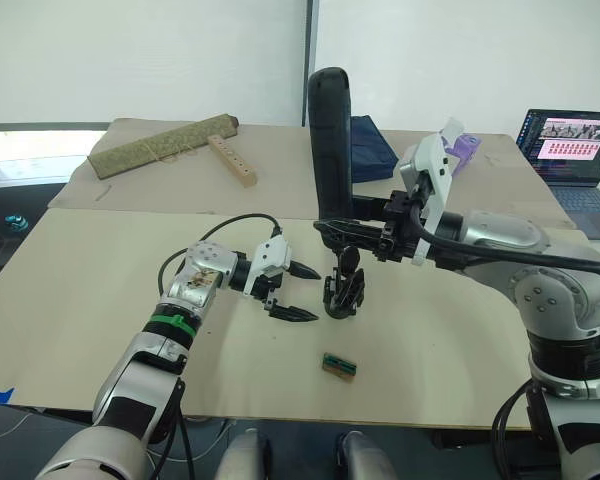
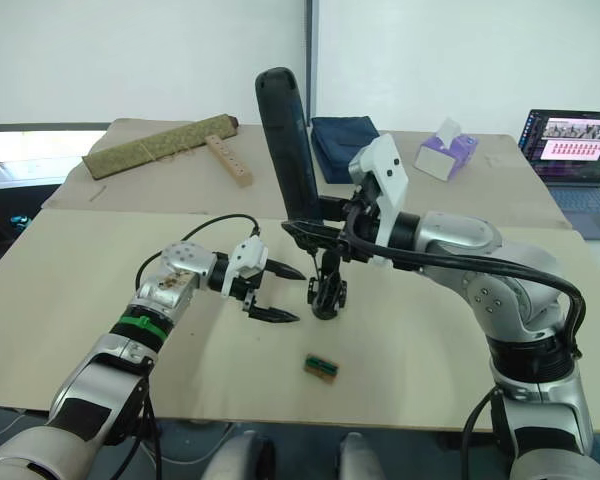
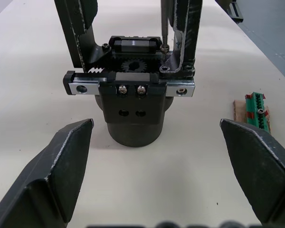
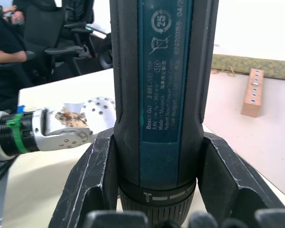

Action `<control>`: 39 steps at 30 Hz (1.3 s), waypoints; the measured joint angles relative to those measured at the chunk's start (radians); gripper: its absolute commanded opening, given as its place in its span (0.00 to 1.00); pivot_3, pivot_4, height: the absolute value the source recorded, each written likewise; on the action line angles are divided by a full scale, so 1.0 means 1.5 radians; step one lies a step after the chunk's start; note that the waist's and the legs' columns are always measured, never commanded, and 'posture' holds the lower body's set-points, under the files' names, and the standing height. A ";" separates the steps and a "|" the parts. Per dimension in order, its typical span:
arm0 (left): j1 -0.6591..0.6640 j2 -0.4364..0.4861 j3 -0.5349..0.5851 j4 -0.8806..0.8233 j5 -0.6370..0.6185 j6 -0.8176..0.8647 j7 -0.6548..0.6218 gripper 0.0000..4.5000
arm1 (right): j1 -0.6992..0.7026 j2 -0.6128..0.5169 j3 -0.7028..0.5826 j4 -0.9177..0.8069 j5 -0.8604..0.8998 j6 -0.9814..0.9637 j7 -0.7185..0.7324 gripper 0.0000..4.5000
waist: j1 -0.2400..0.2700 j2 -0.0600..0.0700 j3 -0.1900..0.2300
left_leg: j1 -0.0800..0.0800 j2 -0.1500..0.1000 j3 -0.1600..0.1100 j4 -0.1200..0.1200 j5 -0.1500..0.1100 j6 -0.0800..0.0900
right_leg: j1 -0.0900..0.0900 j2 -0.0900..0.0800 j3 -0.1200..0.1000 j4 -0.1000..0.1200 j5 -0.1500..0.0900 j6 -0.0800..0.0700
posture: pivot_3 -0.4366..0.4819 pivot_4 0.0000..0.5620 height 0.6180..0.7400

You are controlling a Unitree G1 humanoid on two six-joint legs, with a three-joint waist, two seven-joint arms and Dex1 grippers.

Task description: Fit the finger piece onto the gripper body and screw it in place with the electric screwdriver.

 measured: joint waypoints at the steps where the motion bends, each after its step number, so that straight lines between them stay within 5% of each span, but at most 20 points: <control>1: 0.000 0.000 0.000 0.000 0.000 0.000 0.000 1.00 | 0.001 0.001 0.000 0.000 -0.001 0.000 0.000 0.42 | 0.000 0.000 0.000 | 0.000 0.000 0.000 0.000 0.000 0.000 | 0.000 0.000 0.000 0.000 0.000 0.000 | 0.48 0.27 0.99; 39: 0.000 0.000 0.000 0.000 0.001 0.000 0.001 1.00 | -0.015 0.024 -0.012 0.000 -0.008 0.023 -0.005 0.42 | -0.003 0.000 0.000 | 0.000 0.000 0.000 0.000 0.000 0.000 | 0.000 0.000 0.000 0.000 0.000 0.000 | 0.48 0.27 0.99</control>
